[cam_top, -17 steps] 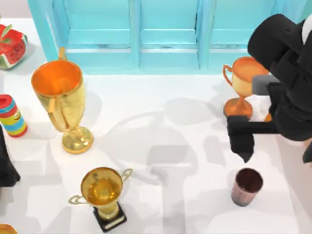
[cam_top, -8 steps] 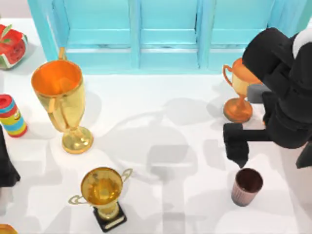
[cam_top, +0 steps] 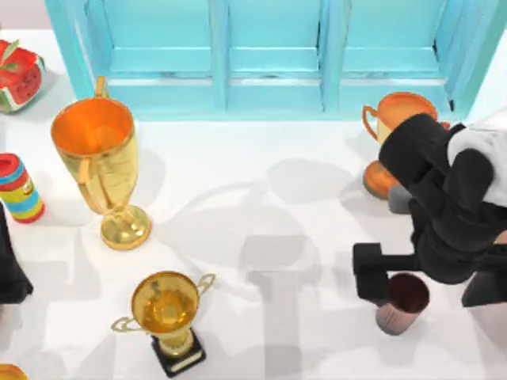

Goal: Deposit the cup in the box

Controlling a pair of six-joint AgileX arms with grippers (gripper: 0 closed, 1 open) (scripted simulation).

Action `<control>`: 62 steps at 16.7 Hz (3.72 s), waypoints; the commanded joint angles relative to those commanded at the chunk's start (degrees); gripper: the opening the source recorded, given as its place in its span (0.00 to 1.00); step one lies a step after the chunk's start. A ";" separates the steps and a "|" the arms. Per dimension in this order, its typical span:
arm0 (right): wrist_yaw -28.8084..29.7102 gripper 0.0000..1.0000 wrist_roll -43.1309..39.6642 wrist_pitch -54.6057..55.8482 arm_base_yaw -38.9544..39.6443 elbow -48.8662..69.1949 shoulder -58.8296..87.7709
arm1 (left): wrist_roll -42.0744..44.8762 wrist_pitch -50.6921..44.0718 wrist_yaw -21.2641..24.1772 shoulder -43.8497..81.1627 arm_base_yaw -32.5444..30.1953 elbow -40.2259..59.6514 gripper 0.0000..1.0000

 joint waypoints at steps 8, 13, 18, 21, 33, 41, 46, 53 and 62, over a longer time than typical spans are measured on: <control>0.00 0.77 0.01 0.74 0.01 -0.54 0.18 | 0.00 0.00 0.00 0.00 0.00 0.00 1.00; 0.00 0.40 0.01 0.74 0.01 -0.54 0.18 | 0.00 0.00 0.00 0.00 0.00 0.00 1.00; 0.00 0.02 0.01 0.74 0.01 -0.54 0.18 | 0.00 0.00 0.00 0.00 0.00 0.00 1.00; 0.00 0.00 0.01 0.74 0.01 -0.54 0.18 | 0.00 0.00 0.00 0.00 0.00 0.00 1.00; -0.05 0.00 -7.08 -3.92 -7.24 6.61 -1.08 | 0.00 0.00 0.00 0.00 0.00 0.00 1.00; 0.47 0.00 -32.14 -19.96 -32.18 26.15 -0.81 | 0.00 0.00 0.00 0.00 0.00 0.00 1.00; 1.19 0.00 -45.76 -28.61 -45.80 33.91 1.82 | 0.00 0.00 0.00 0.00 0.00 0.00 1.00; 1.39 0.00 -48.86 -30.52 -48.83 35.35 2.43 | 0.00 0.00 0.00 0.00 0.00 0.00 1.00; 1.39 0.00 -49.00 -16.75 -49.05 22.03 3.03 | 0.00 0.00 0.00 0.00 0.00 0.00 1.00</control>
